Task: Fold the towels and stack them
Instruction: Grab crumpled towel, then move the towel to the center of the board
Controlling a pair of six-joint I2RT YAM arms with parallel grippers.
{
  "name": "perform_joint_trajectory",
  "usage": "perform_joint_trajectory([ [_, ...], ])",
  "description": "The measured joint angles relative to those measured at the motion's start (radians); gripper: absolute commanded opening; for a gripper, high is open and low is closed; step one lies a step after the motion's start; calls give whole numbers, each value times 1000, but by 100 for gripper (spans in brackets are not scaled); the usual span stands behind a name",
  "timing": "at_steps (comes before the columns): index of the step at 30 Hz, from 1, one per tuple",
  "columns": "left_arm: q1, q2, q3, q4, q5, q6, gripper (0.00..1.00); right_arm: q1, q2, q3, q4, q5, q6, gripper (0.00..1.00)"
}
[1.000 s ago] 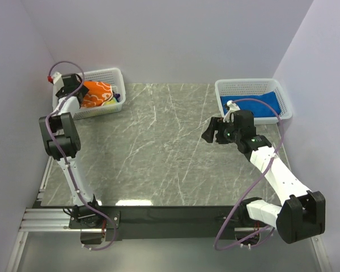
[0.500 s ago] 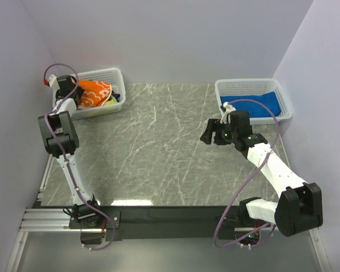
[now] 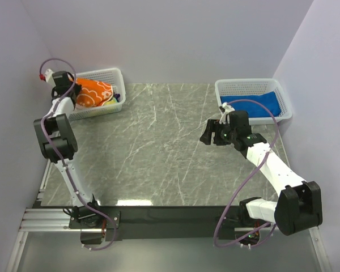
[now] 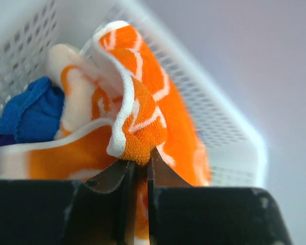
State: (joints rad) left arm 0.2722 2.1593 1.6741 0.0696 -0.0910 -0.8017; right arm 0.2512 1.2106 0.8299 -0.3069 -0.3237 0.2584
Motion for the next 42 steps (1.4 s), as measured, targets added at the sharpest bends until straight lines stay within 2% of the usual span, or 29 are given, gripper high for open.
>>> perform_joint_trajectory([
  [4,-14,-108,-2,-31,0,45,13,0,-2,0,0,0,-3,79],
  [7,-49,-175,-2,-35,-3,92,9,3,-6,0,-1,0,-3,79],
  [8,-68,-190,-2,-36,-3,111,2,5,-8,0,-1,0,-3,79],
  [9,-84,-197,-2,-36,-3,125,1,7,-11,0,-1,0,-4,79],
  [18,-205,-198,3,-143,-19,234,1,15,-29,0,-9,1,-6,79],
  [22,-260,-208,58,-227,-43,272,1,15,-46,0,-9,1,-7,79],
  [26,-365,-296,102,-310,-59,270,1,15,-70,0,-16,5,-6,79],
  [31,-546,-518,76,-359,-96,224,1,19,-131,2,-26,21,-7,79],
  [34,-657,-710,-72,-342,-101,177,7,27,-171,9,-39,31,-13,79],
  [37,-744,-847,-230,-349,-105,143,19,44,-209,18,-55,50,-22,79],
  [39,-802,-886,-334,-342,-114,123,29,61,-230,19,-64,65,-30,79],
  [40,-824,-895,-397,-341,-116,110,42,72,-237,19,-69,71,-33,79],
  [42,-855,-886,-526,-344,-116,92,55,96,-241,19,-75,84,-37,79],
])
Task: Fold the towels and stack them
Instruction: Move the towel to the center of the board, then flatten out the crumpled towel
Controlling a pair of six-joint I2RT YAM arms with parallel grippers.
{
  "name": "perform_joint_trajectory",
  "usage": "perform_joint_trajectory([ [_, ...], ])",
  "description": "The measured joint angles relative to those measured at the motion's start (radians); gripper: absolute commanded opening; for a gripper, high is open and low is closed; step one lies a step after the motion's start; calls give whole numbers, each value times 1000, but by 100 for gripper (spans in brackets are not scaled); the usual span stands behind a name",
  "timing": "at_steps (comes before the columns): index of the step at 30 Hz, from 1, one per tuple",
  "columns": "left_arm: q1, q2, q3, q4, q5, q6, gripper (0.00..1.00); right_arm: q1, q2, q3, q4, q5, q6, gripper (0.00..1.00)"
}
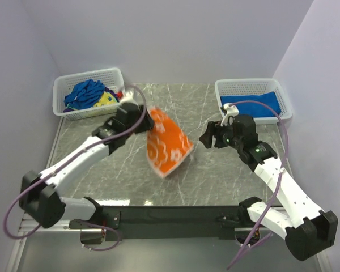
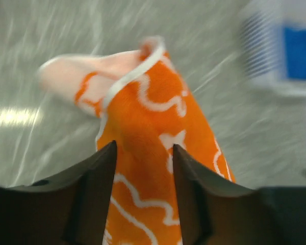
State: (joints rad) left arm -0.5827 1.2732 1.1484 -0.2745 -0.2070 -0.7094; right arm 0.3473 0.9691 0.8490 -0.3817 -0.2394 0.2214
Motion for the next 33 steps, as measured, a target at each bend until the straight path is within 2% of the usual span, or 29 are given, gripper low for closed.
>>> perform_joint_trajectory([
  [1,-6,18,-58,-16,-2,-8,62,17,3,0,-1,8,-3,78],
  [2,-6,44,-105,-42,-5,-12,77,38,10,0,-1,21,-4,78],
  [4,-6,95,-159,-102,-24,-12,90,92,37,0,-3,46,-8,76],
  [5,-4,110,-171,-126,-34,-11,93,126,58,0,-3,69,-9,75],
  [8,-2,106,-175,-166,-68,-8,93,245,145,0,-10,129,-21,73],
  [13,26,16,-175,-190,-103,19,93,521,322,29,-45,249,-43,64],
  [15,77,-26,-175,-207,-98,37,93,628,418,83,-58,278,-52,59],
  [19,227,-98,-190,-225,-67,60,91,781,593,226,-84,322,-60,57],
  [23,260,-140,-268,-213,13,59,88,862,706,304,-107,330,-59,54],
  [28,255,-141,-405,-198,103,39,87,912,764,314,-164,316,-56,53],
  [33,255,-141,-431,-194,121,34,87,925,805,317,-196,294,-55,52],
])
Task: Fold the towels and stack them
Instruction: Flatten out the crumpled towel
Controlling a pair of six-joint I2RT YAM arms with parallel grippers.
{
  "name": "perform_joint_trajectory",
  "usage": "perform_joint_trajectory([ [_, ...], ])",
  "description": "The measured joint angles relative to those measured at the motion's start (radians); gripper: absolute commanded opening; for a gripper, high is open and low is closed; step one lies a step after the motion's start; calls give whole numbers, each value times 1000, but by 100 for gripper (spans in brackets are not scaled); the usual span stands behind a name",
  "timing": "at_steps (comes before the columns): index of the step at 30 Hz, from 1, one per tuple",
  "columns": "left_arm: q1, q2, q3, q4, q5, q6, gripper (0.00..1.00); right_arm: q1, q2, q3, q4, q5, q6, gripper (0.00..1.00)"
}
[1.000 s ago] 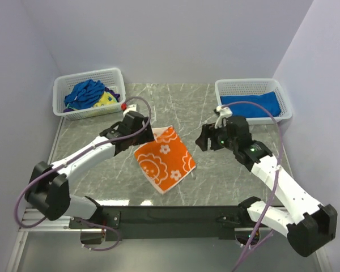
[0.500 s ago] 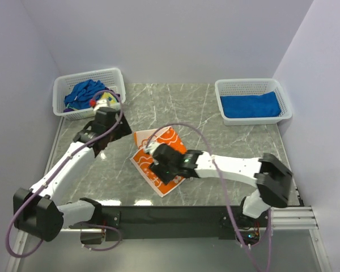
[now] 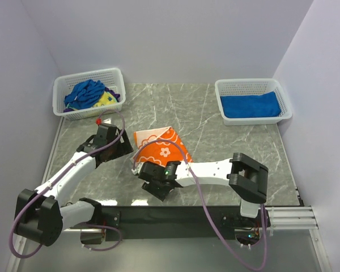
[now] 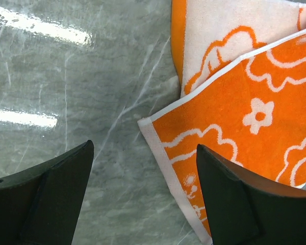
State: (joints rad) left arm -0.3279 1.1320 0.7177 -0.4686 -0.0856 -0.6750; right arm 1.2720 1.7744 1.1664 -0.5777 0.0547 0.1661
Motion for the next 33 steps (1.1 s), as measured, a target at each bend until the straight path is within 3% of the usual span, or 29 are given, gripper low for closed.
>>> perform_joint_trajectory([
  [12,0,24,0,20,11,0,86,0,63,11,-9,-40,-1,51],
  [24,-25,90,0,40,10,-18,79,-2,65,10,5,-21,-9,0],
  [30,-34,124,-8,63,10,-40,72,-14,41,-22,42,-30,-8,0],
  [33,-34,153,-15,78,9,-53,61,-23,30,-39,62,-42,-8,0],
])
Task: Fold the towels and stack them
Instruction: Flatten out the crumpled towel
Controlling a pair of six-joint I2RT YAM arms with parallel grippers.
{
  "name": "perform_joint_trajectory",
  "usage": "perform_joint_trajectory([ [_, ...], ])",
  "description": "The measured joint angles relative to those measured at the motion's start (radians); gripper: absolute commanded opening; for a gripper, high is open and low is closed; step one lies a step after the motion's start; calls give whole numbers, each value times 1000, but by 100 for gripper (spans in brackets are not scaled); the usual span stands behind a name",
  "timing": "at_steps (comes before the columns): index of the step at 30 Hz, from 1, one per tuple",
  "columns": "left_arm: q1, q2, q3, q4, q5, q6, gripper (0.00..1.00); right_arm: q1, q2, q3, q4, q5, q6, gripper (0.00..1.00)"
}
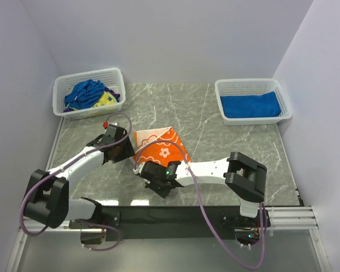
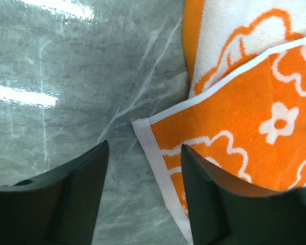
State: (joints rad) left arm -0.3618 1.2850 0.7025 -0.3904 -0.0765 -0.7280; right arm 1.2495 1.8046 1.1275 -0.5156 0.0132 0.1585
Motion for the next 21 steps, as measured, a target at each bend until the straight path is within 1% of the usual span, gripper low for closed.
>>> perform_joint_trajectory([
  [1,0,11,-2,7,0,-2,56,-1,-4,-6,7,-2,0,0],
  [3,-2,36,-3,17,-2,-8,54,-2,-8,-14,18,-4,0,0],
  [5,-5,63,-6,34,-3,-14,53,-2,-15,-24,30,-6,0,0],
  [11,-21,125,-12,75,-8,-18,57,-3,-27,-42,52,-8,0,0],
  [17,-30,168,-1,134,-40,-18,54,-4,-34,-53,65,-10,0,0],
  [18,-33,177,5,138,-48,-18,53,-4,-35,-55,66,-10,0,0],
  [21,-56,219,37,146,-88,-21,38,-4,-36,-55,66,-10,0,0],
])
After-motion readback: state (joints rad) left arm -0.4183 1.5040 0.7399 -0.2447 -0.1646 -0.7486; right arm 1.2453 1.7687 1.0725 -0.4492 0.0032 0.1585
